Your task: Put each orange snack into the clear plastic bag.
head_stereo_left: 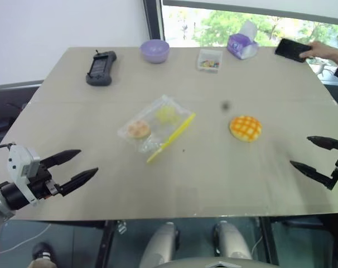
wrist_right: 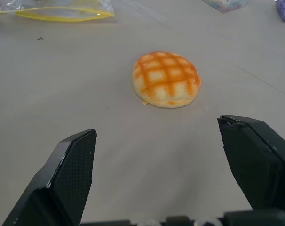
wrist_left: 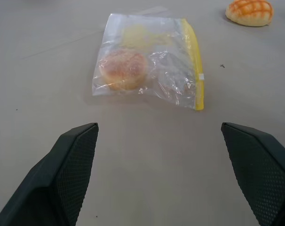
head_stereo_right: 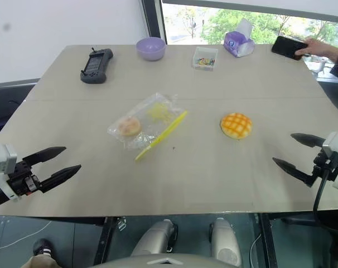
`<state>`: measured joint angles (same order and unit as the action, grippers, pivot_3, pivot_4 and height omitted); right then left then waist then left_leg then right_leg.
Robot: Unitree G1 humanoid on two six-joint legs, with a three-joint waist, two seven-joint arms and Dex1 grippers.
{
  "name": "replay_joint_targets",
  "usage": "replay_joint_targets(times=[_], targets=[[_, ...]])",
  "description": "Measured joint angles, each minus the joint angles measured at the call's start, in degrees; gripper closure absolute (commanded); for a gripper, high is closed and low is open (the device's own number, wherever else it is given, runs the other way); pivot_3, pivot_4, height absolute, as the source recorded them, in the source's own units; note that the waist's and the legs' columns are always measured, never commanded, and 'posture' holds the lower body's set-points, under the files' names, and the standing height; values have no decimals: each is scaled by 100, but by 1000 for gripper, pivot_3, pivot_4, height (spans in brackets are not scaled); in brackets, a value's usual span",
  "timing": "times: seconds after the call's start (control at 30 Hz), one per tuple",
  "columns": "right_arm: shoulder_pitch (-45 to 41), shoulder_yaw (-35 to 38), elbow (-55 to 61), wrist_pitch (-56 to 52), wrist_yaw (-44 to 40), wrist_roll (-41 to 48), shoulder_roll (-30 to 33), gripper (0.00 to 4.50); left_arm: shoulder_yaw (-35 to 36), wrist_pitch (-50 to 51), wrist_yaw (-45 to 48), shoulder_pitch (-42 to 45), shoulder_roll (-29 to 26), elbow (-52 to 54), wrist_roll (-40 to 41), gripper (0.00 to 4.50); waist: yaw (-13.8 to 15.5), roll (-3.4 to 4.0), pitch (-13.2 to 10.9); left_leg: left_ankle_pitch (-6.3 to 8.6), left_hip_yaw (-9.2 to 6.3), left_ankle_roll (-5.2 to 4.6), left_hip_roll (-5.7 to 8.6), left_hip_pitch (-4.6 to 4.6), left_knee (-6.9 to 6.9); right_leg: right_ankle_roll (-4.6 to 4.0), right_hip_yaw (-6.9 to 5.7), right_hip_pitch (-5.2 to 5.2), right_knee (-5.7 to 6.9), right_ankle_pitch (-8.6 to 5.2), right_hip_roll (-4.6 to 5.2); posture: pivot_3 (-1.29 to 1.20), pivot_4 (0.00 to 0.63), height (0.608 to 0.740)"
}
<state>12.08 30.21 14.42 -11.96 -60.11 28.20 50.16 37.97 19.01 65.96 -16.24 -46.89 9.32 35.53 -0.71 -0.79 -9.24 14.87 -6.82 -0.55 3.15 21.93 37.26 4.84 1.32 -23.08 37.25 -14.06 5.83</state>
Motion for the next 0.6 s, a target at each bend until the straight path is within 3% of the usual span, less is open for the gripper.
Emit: replay_joint_targets(times=[0.6], targets=[[-649,-447,232,-286,255,3,14,0,-227,492,-492,-18,185,374,221,68,1,1,-1,2,1,-2,-2,2,-6,1,1,0,-15,1,0,0,150,740]])
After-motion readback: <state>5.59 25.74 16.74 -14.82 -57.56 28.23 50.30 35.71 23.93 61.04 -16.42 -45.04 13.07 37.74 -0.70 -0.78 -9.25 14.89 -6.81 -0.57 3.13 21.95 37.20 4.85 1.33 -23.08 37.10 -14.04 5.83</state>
